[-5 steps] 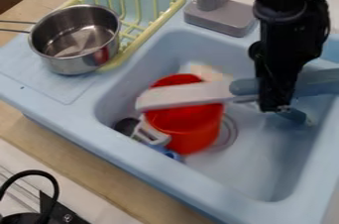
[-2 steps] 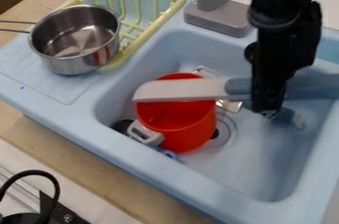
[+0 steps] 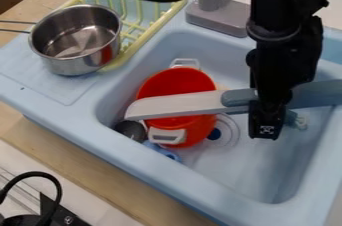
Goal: Move the knife to the left bottom corner of the sink
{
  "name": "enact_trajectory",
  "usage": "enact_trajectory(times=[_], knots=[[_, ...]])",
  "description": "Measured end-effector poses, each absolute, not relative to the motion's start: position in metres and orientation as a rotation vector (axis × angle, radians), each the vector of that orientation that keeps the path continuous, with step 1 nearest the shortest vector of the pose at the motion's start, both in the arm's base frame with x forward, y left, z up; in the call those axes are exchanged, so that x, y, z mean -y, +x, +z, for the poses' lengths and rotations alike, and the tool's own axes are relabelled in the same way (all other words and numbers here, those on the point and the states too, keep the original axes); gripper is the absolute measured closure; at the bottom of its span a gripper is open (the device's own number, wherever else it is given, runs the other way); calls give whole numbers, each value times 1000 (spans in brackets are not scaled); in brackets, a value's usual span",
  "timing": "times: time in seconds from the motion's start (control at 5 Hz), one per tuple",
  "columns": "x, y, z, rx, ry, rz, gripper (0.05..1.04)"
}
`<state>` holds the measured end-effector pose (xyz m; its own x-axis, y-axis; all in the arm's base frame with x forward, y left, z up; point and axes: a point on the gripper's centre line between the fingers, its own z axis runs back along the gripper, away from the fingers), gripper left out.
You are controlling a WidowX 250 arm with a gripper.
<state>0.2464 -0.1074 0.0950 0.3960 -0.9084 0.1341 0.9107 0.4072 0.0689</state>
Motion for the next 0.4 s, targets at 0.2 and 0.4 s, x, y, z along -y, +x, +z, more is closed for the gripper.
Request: enact_trajectory(times=[0.2,0.4], knots=[[104,248,96,157,-27,-1133,89],[101,257,108,181,-23,-1116,89]])
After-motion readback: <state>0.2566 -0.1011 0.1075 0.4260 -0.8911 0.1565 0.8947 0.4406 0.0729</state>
